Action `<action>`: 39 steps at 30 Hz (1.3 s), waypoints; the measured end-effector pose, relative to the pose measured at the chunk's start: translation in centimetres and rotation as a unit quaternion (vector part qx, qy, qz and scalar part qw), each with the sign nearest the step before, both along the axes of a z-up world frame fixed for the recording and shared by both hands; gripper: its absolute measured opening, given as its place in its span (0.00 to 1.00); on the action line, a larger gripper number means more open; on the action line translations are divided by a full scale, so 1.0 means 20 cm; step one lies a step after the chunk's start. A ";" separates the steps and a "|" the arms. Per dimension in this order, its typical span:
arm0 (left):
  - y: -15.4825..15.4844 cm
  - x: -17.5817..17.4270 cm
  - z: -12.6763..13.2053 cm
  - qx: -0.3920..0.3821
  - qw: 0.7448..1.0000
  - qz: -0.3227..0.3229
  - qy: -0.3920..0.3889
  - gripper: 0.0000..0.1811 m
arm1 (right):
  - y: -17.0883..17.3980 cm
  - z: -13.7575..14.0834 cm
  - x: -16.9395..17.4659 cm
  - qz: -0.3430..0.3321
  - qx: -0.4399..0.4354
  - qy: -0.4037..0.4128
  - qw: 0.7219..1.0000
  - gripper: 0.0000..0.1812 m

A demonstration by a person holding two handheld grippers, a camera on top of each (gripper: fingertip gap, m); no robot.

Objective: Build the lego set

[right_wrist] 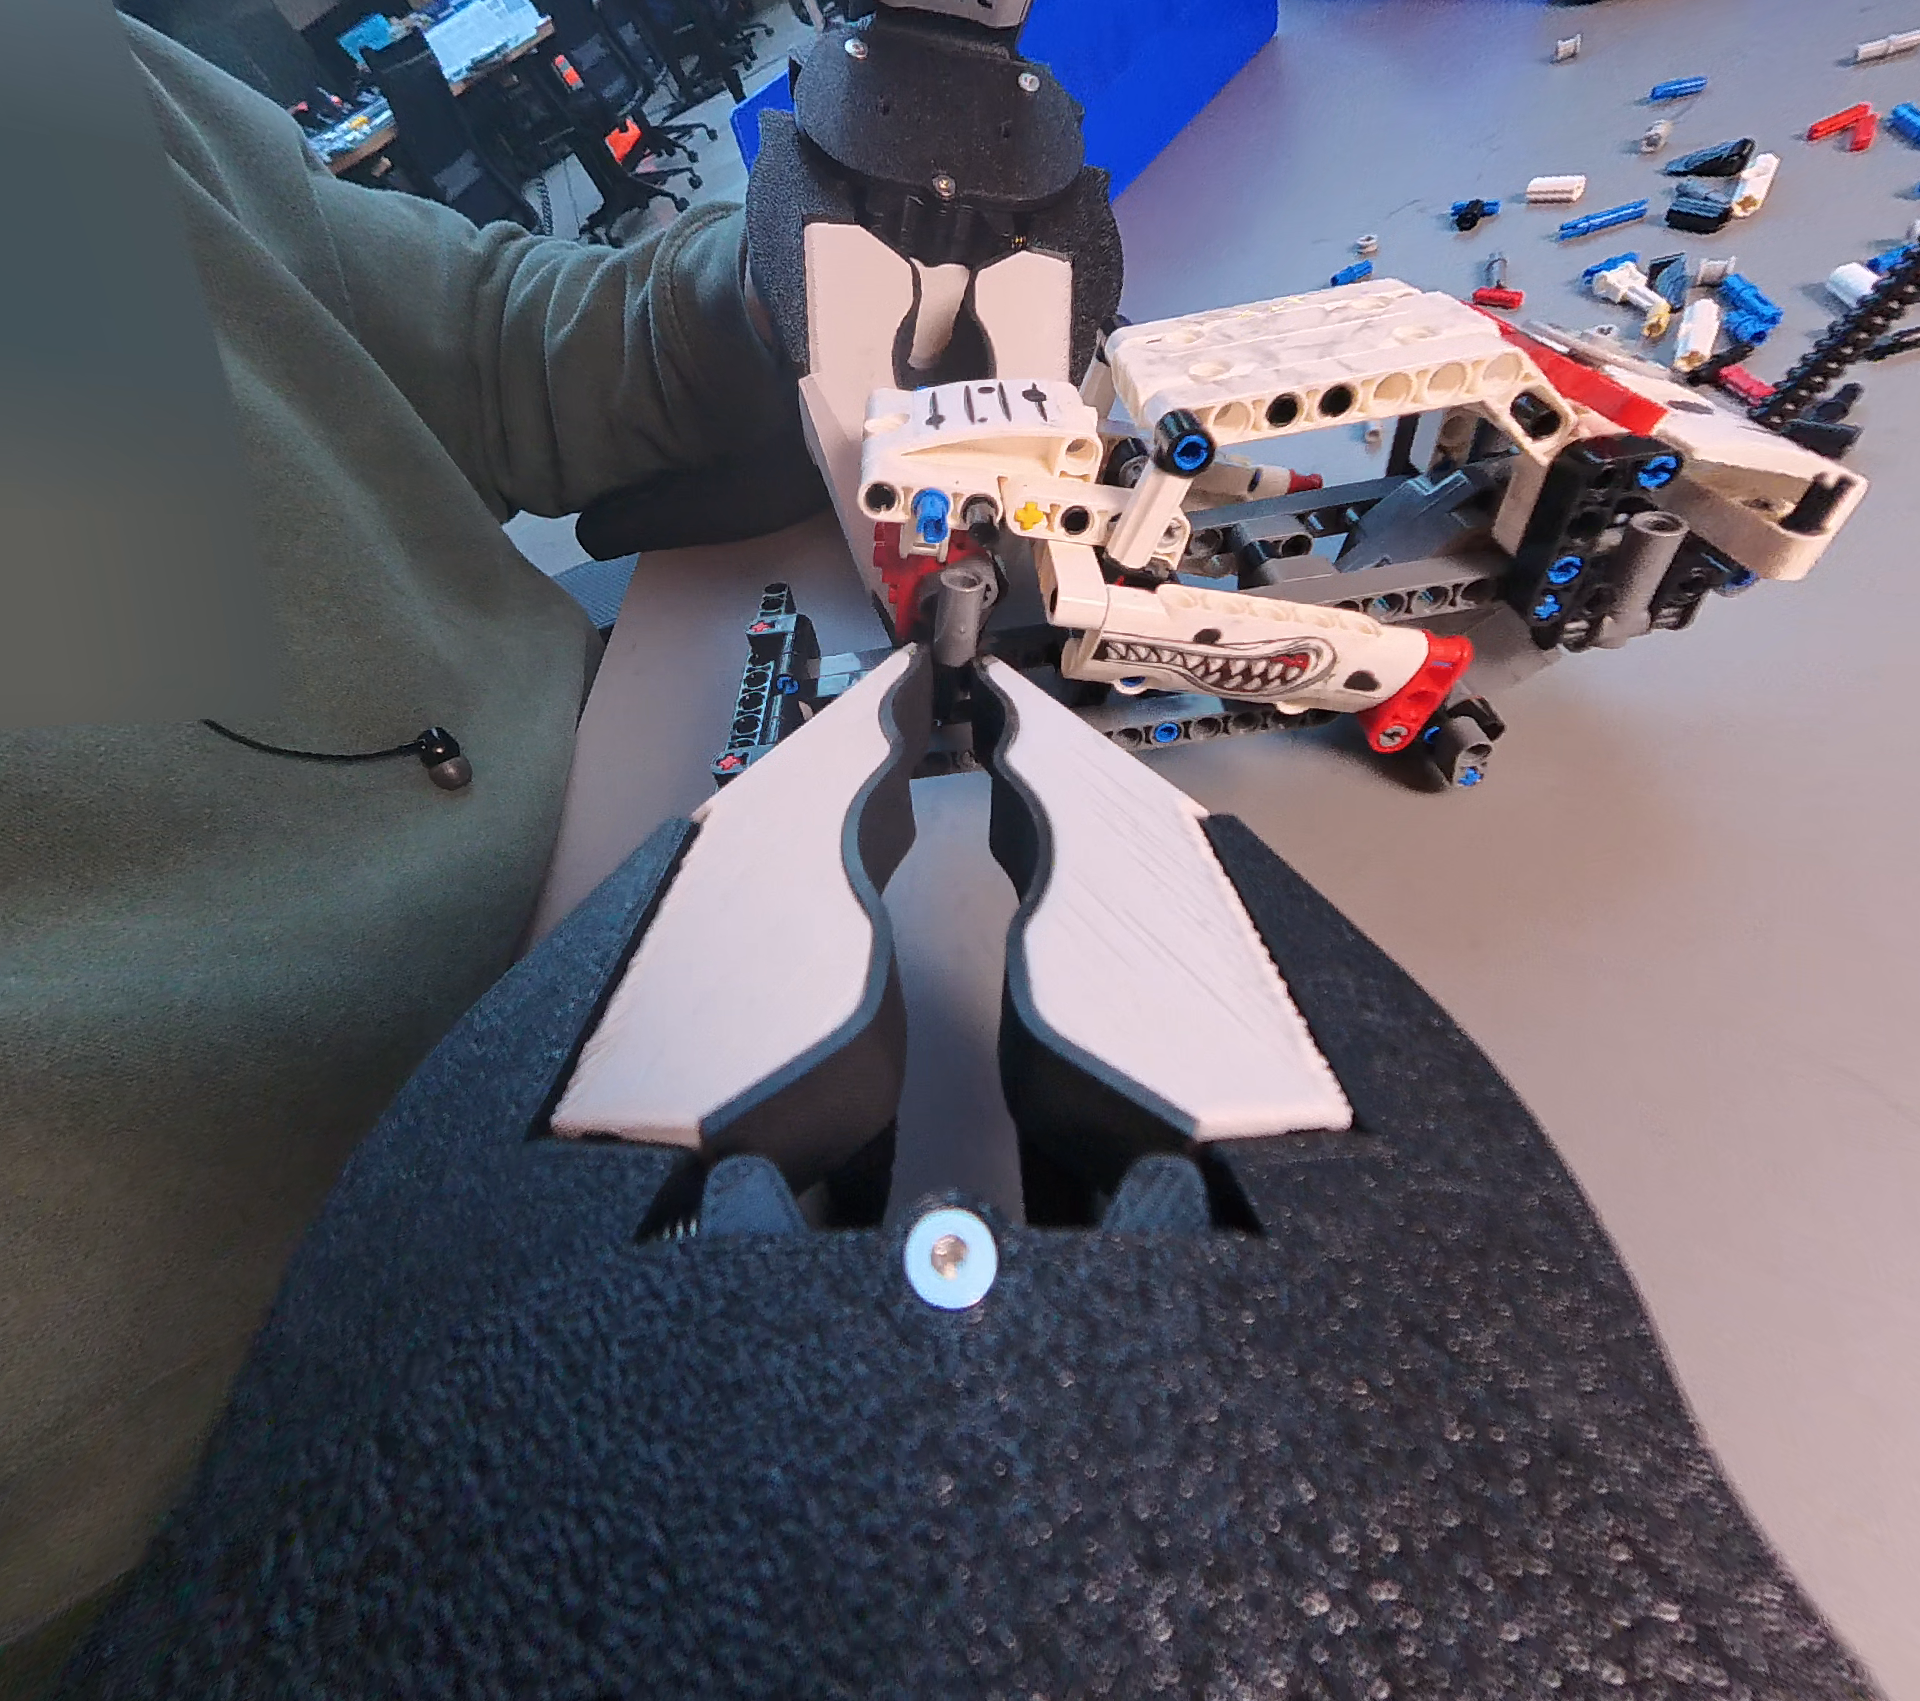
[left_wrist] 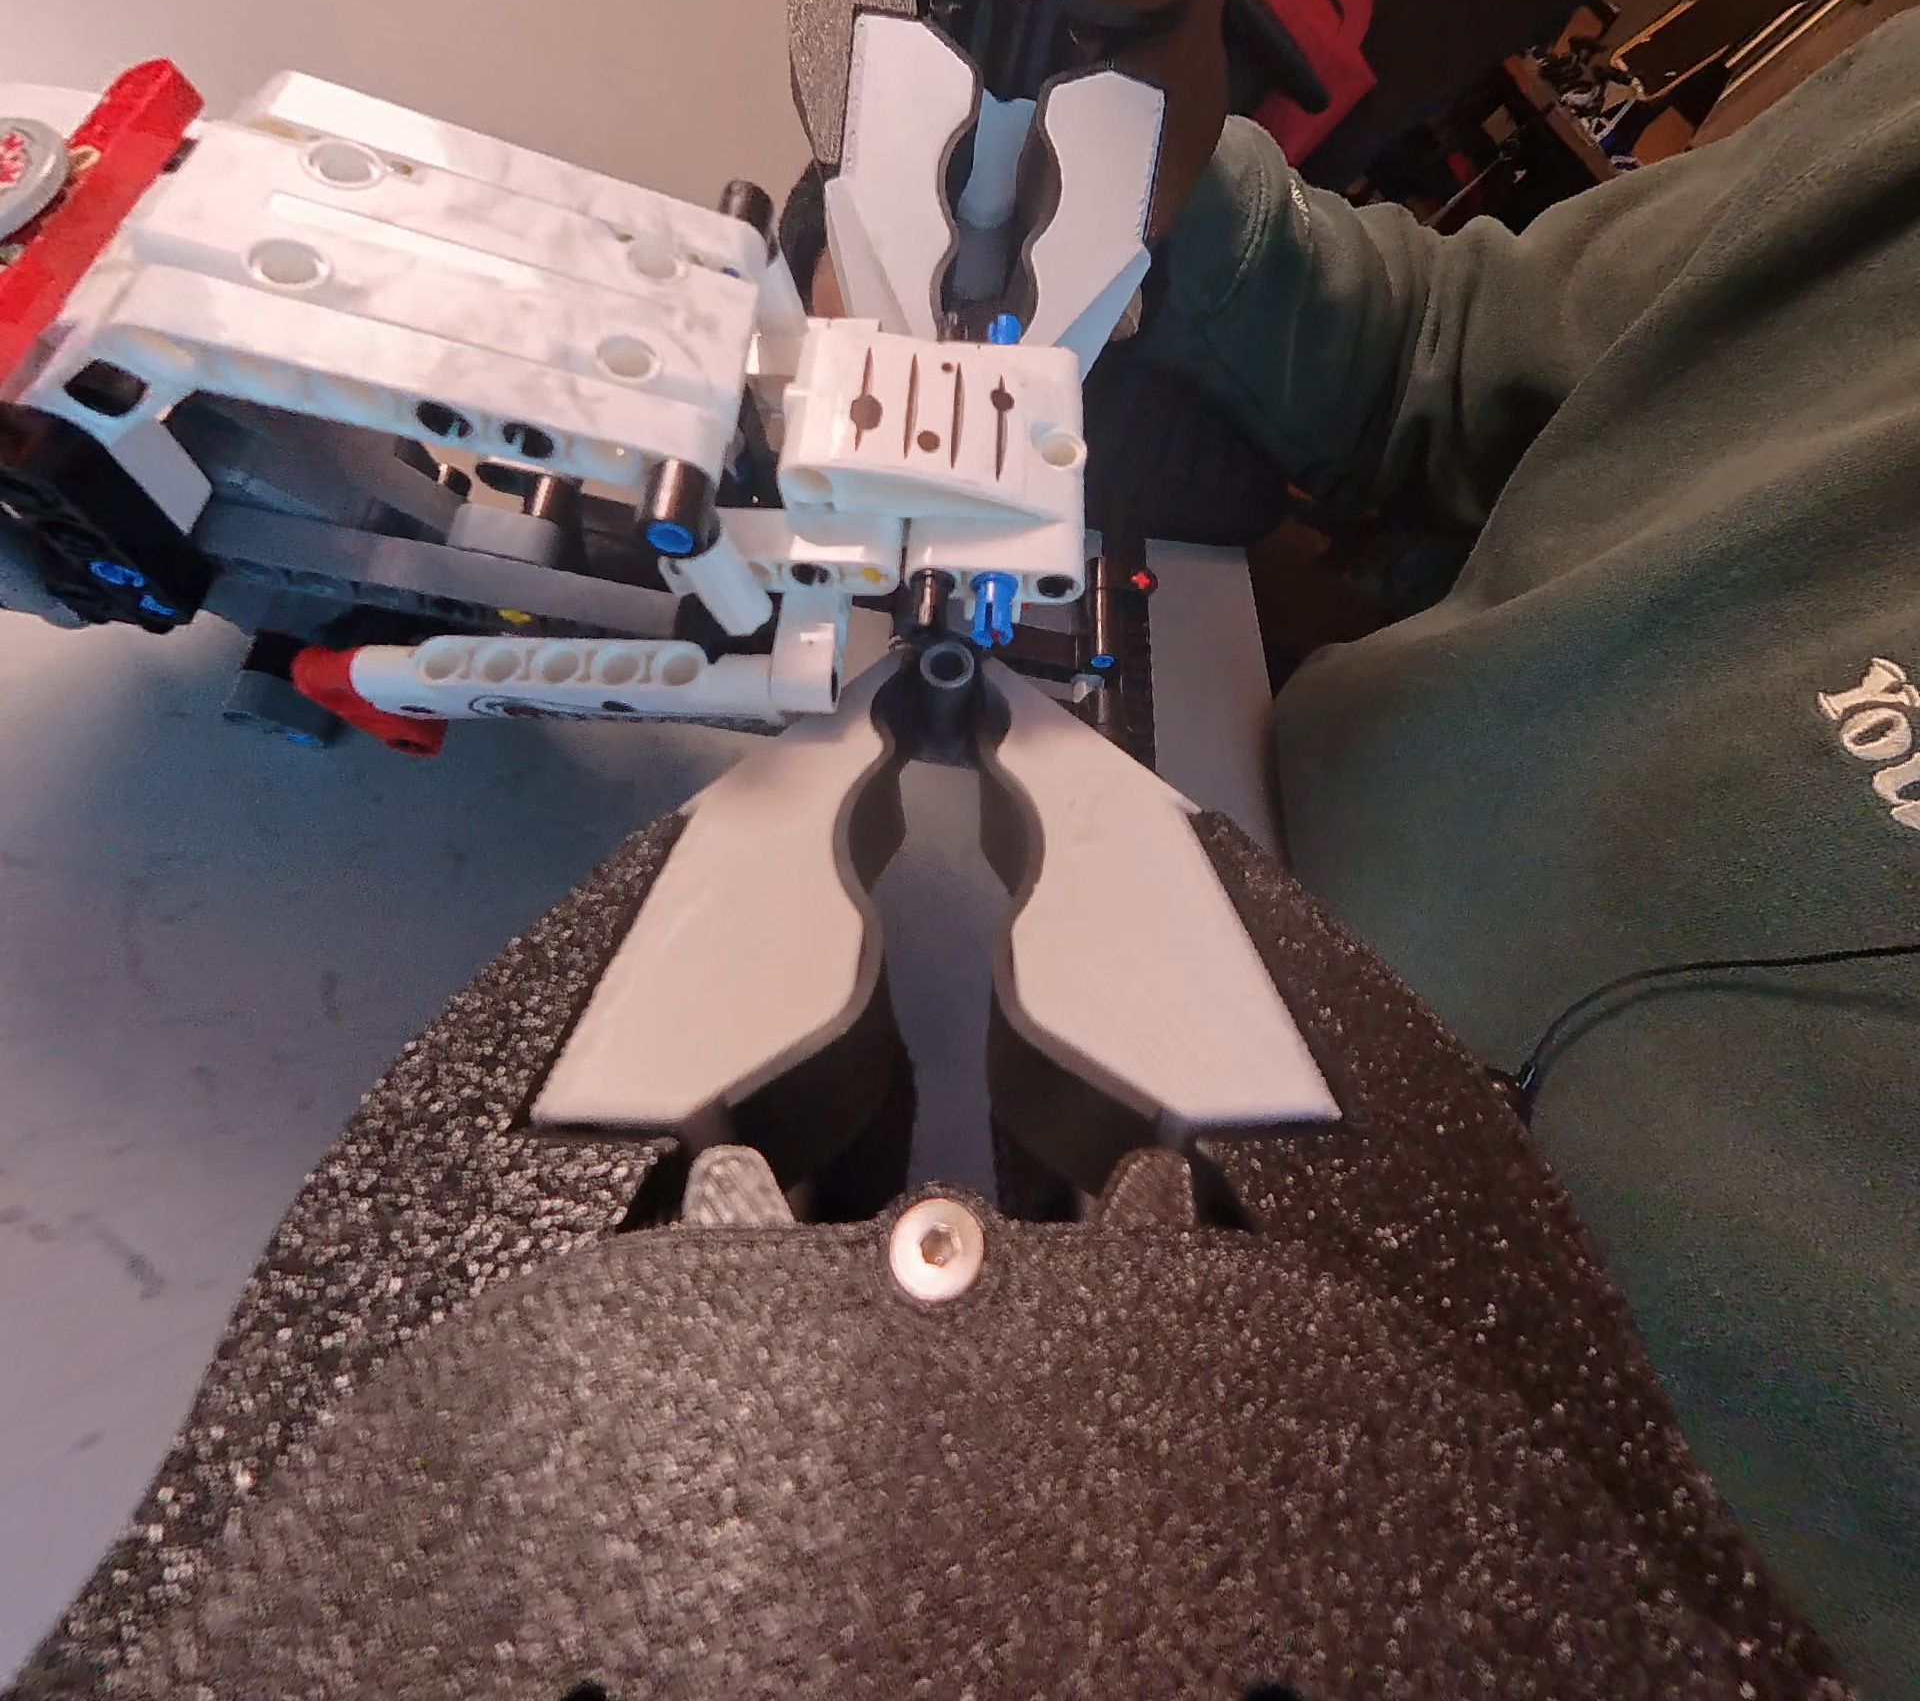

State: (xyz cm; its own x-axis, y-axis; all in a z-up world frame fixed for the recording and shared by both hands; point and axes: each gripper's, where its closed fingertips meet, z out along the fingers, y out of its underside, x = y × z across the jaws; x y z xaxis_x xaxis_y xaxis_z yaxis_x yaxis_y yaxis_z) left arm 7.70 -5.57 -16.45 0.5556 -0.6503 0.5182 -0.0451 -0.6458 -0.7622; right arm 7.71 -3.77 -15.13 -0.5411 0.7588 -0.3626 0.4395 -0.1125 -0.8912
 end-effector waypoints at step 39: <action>0.01 -0.13 -0.16 0.034 0.989 0.015 0.143 0.05 | 0.04 -0.21 -0.05 -0.025 0.137 -0.068 0.988 0.06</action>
State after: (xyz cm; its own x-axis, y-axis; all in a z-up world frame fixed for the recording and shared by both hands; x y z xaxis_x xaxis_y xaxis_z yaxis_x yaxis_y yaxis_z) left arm 5.14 -5.41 -19.60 0.6927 -0.6592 0.2924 -0.2466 -0.5976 -0.7629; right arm 6.71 -2.93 -19.24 -0.4609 0.8629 -0.2076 0.5574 0.0994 -0.8243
